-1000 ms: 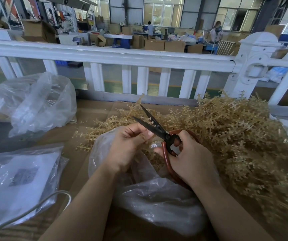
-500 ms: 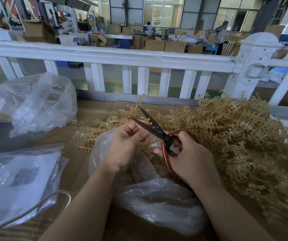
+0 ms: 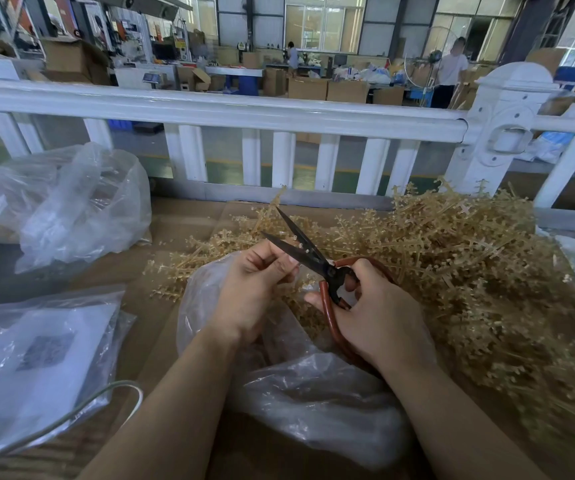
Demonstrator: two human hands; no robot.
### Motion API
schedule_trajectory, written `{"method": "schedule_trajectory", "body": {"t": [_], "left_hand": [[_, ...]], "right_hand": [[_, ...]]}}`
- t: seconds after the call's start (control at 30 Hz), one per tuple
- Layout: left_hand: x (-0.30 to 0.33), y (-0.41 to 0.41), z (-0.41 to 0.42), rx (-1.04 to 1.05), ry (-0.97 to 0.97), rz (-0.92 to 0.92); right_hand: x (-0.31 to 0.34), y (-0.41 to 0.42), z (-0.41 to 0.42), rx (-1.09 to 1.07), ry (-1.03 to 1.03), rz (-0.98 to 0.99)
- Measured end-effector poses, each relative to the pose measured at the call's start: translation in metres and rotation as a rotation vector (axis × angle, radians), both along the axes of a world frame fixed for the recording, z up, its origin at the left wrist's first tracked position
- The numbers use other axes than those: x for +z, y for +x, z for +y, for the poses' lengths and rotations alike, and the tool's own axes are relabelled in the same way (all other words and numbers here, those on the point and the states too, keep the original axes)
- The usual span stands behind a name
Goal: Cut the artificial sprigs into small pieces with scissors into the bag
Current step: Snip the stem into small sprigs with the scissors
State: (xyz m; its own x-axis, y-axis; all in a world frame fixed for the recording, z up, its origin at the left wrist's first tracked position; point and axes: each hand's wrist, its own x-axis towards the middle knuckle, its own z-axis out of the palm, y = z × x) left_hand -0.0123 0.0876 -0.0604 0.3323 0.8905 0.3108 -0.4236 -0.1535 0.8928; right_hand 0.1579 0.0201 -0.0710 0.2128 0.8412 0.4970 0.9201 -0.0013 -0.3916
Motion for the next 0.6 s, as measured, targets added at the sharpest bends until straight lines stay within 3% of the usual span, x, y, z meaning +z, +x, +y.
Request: {"method": "schedule_trajectory", "body": {"t": [0.3, 0.6], "left_hand": [[-0.0043, -0.0036, 0.0051, -0.097, -0.025, -0.077], [-0.0034, -0.0028, 0.0033, -0.033, 0.050, 0.075]], "right_hand": [[0.0002, -0.0009, -0.0022, 0.014, 0.006, -0.016], [0.0000, -0.0008, -0.0019, 0.019, -0.011, 0.002]]}}
